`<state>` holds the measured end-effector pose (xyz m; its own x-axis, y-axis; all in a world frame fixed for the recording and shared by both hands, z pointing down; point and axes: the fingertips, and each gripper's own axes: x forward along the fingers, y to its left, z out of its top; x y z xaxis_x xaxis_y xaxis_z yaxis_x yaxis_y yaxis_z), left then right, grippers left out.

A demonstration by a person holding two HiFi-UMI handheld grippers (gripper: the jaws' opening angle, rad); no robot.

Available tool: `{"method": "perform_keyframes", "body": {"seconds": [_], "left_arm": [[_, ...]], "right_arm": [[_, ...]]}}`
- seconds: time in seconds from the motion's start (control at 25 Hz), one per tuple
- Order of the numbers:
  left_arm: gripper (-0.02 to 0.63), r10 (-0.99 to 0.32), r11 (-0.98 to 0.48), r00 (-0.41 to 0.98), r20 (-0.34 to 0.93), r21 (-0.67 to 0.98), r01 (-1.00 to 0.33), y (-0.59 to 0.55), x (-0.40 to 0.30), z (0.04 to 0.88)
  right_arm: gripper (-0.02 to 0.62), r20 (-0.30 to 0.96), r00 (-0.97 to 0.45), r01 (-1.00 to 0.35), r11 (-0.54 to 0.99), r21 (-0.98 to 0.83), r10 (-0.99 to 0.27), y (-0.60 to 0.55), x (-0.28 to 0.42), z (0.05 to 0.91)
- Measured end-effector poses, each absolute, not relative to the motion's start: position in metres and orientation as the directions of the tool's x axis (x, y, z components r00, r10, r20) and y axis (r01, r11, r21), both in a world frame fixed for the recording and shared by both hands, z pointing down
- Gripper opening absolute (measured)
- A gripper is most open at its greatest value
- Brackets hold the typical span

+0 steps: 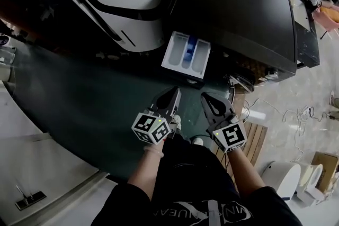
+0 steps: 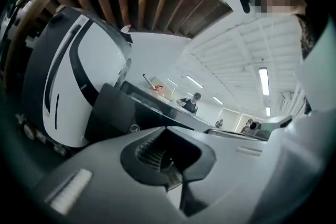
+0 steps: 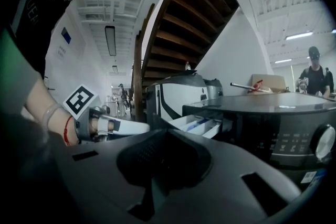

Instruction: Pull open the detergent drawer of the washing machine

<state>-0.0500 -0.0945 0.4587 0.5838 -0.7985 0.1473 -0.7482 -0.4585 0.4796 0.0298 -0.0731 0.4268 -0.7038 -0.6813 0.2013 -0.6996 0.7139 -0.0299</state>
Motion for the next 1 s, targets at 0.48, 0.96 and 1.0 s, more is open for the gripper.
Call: {"method": "perform_keyframes", "body": {"seconds": [0.48,0.96,1.0], "left_arm": [[0.009,-0.850,-0.449,0.507,0.142,0.306,-0.839,-0.095,-0.068,0.408],[0.009,-0.888,-0.424,0.453,0.082,0.235,-0.874,-0.102,-0.083,0.358],[0.009,-0.889,-0.423,0.451,0.079,0.233,-0.876,-0.102,-0.083,0.355]], "right_arm": [[0.012,0.143,-0.695,-0.711,0.703,0.009,-0.705,-0.080,0.039,0.378],[0.012,0.090,-0.698,-0.709,0.703,0.046,-0.710,-0.081,0.043,0.342],[0.012,0.089,-0.699,-0.708,0.704,0.051,-0.710,-0.081,0.043,0.340]]}}
